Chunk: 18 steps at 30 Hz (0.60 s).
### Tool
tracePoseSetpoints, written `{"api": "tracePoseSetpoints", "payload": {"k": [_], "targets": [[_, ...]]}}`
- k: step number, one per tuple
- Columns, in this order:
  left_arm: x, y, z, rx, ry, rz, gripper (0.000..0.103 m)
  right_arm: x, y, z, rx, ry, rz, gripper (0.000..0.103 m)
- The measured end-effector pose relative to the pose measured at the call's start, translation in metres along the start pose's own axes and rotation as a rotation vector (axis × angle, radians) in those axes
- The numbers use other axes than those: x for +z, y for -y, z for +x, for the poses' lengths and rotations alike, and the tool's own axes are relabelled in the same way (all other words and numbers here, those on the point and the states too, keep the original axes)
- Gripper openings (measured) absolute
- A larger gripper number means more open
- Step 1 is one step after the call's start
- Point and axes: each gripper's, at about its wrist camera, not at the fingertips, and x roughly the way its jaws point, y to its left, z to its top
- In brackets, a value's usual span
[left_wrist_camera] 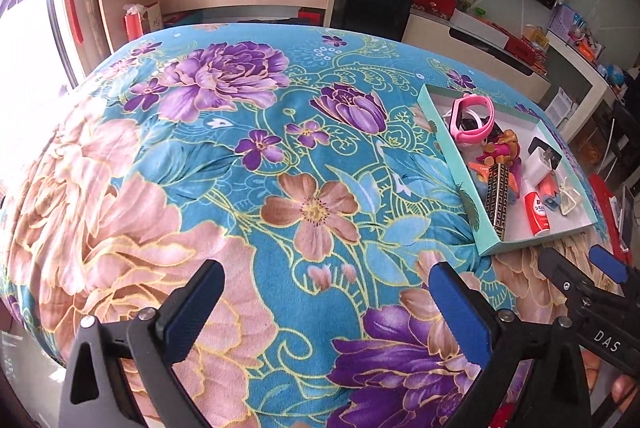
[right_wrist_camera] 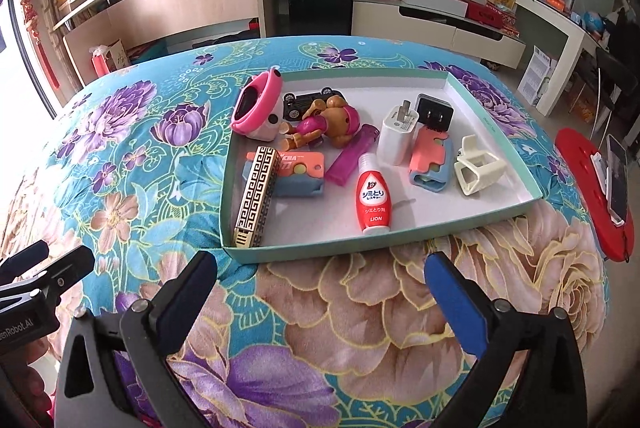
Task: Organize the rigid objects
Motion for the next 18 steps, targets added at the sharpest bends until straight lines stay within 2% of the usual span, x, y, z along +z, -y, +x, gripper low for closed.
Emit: {"api": "tracePoseSetpoints", "payload": {"k": [10, 18], "targets": [[-0.015, -0.010, 0.001, 0.026, 0.002, -0.014, 0.103, -0.019, -0.009, -0.001, 0.019, -0.008, 0.034, 0.103], [-0.020, -0.013, 0.001, 0.028, 0.010, -0.008, 0.103, -0.020, -0.007, -0.005, 0.034, -0.030, 0.065, 0.103]]}}
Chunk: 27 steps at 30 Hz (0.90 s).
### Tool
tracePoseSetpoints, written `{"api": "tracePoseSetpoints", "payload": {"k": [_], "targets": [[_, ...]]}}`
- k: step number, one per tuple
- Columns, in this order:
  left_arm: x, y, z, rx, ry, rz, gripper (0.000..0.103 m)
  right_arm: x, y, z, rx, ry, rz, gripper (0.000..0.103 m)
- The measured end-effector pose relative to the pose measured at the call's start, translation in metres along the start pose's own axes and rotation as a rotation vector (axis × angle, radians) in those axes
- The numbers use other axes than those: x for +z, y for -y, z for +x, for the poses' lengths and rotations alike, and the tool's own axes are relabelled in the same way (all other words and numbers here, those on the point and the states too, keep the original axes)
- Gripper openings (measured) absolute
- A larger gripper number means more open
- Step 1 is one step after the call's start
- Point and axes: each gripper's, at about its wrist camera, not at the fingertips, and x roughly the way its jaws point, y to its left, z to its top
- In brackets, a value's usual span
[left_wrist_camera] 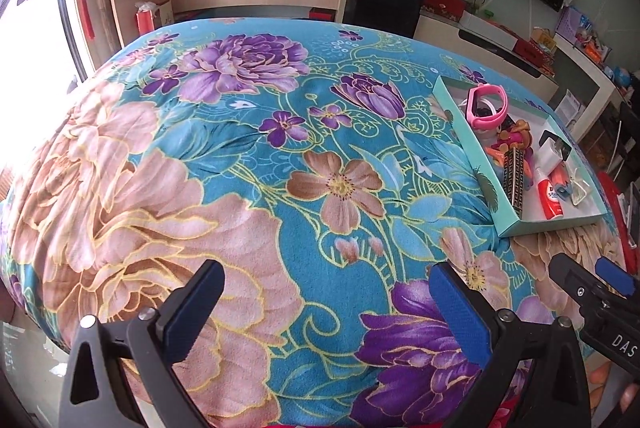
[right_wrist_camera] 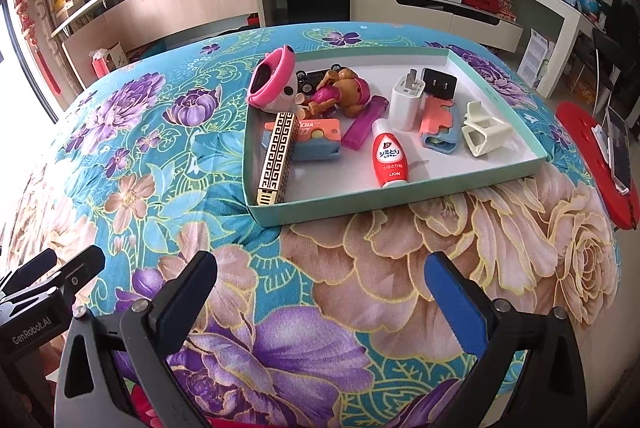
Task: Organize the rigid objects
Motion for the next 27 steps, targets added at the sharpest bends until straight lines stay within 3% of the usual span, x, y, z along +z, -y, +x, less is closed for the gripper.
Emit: {"api": "tracePoseSetpoints", "payload": {"k": [9, 27], "targets": [[-0.005, 0.000, -0.003, -0.011, 0.024, 0.005, 0.103, -0.010, -0.002, 0.001, -0.003, 0.002, 0.045, 0.103], [-0.008, 0.010, 0.004, 0.051, -0.005, 0.060, 0.103, -0.014, 0.006, 0.003, -0.052, 0.040, 0.101, 0.103]]}}
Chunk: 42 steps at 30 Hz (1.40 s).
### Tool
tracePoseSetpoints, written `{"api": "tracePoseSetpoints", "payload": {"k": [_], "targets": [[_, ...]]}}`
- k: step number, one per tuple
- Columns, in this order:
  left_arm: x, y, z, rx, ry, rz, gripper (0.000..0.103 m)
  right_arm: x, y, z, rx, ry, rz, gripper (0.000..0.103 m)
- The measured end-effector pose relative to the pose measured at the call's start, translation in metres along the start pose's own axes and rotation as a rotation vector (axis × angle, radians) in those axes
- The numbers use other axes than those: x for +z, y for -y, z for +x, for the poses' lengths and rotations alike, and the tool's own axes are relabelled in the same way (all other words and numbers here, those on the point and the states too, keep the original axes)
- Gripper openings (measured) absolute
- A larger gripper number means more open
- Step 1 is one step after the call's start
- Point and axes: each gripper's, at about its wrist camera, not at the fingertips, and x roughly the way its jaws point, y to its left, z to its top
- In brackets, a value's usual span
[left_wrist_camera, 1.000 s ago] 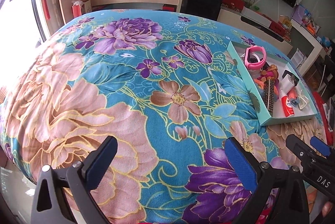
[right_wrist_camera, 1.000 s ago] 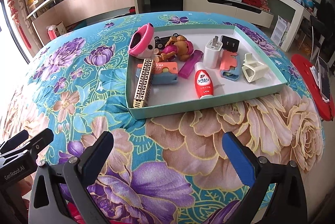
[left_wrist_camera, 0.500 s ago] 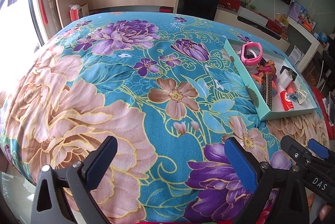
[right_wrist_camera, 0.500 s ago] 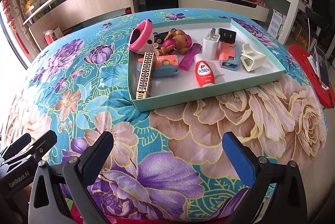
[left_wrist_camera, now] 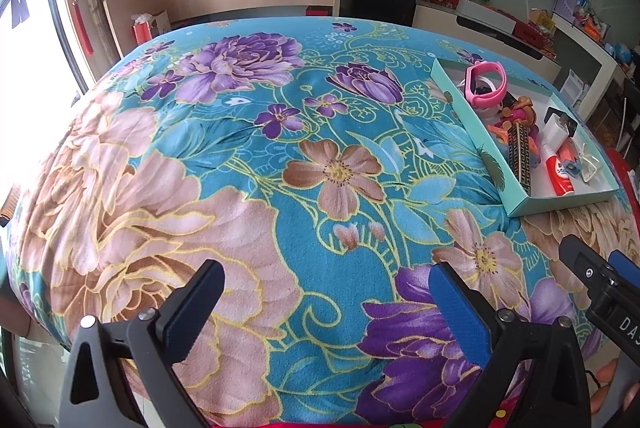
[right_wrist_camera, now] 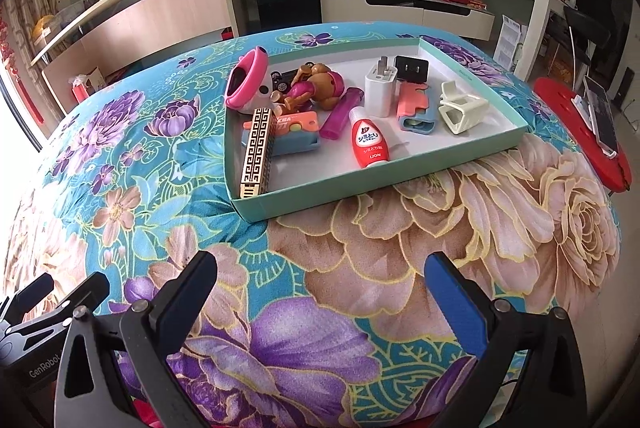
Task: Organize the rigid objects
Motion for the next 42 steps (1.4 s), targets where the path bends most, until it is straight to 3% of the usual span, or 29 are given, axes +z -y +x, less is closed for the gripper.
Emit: {"api": "tracePoseSetpoints", "payload": {"k": [42], "targets": [[-0.0004, -0.0014, -0.0056, 0.018, 0.001, -0.012, 0.103, 0.0004, -0.0062, -0.0024, -0.034, 0.003, -0.072, 0.103]]}}
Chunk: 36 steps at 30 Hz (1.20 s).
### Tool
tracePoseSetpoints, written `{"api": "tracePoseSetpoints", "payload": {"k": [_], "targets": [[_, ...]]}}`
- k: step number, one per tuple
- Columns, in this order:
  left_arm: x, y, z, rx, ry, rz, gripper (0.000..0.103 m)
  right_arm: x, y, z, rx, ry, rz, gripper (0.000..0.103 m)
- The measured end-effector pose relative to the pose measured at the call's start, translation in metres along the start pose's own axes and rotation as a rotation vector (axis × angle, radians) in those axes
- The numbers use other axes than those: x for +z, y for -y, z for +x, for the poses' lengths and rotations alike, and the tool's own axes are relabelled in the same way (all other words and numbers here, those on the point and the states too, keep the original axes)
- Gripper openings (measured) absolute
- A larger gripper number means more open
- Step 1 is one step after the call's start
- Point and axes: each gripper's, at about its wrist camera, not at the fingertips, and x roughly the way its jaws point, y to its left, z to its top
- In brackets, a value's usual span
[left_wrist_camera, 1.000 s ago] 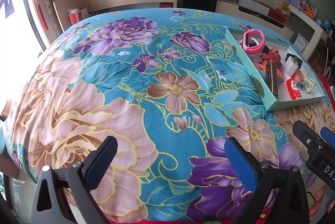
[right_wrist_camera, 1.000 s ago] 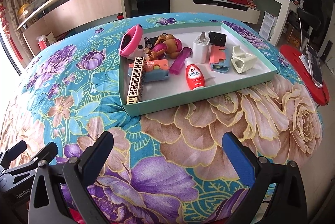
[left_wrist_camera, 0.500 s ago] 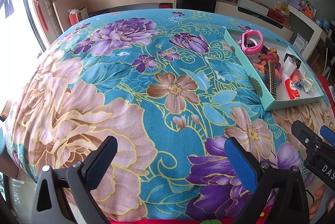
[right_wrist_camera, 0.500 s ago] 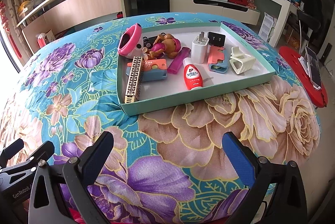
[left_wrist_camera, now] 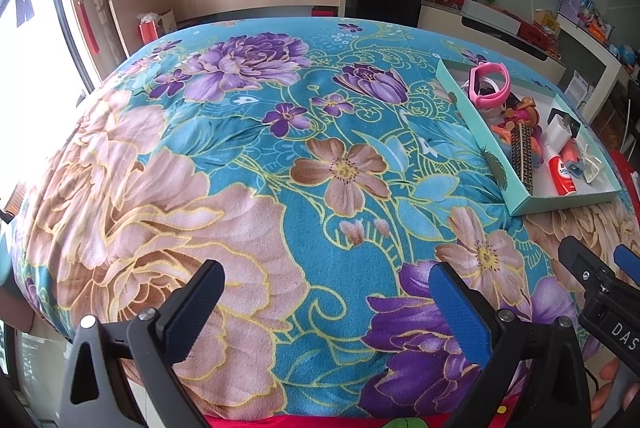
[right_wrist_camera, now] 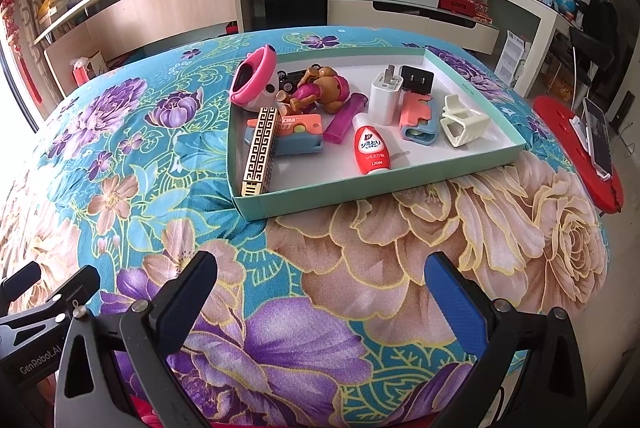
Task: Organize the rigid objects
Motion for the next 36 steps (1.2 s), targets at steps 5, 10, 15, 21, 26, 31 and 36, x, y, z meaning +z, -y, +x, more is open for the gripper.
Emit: {"api": "tracePoseSetpoints", "payload": {"k": [5, 10, 15, 21, 26, 31, 36], "targets": [[-0.0002, 0.0004, -0.0006, 0.005, -0.002, -0.003, 0.103, -0.0004, -0.0003, -0.0002, -0.003, 0.002, -0.006, 0.103], [-0.0007, 0.0008, -0.0006, 0.016, -0.006, -0.004, 0.103, -0.0008, -0.0005, -0.0001, -0.006, 0.000, -0.009, 0.103], [-0.0005, 0.0007, 0.0002, 0.018, -0.010, -0.004, 0.103, -0.0008, -0.0008, 0.0001, -0.008, -0.001, -0.013, 0.103], [-0.0002, 0.0002, -0.0008, 0.030, -0.002, -0.004, 0.103, -0.0010, -0.0009, 0.0004, -0.009, -0.004, -0.013, 0.103], [-0.0001, -0.0009, -0.0017, 0.039, 0.001, -0.011, 0.103, -0.0013, -0.0012, 0.0005, -0.010, -0.006, -0.015, 0.103], [-0.0001, -0.0017, -0.0017, 0.043, 0.002, -0.015, 0.103, -0.0013, -0.0011, 0.0007, -0.010, -0.007, -0.016, 0.103], [-0.0003, -0.0018, -0.0016, 0.046, 0.003, -0.017, 0.103, -0.0013, -0.0011, 0.0009, -0.009, -0.008, -0.016, 0.103]]}}
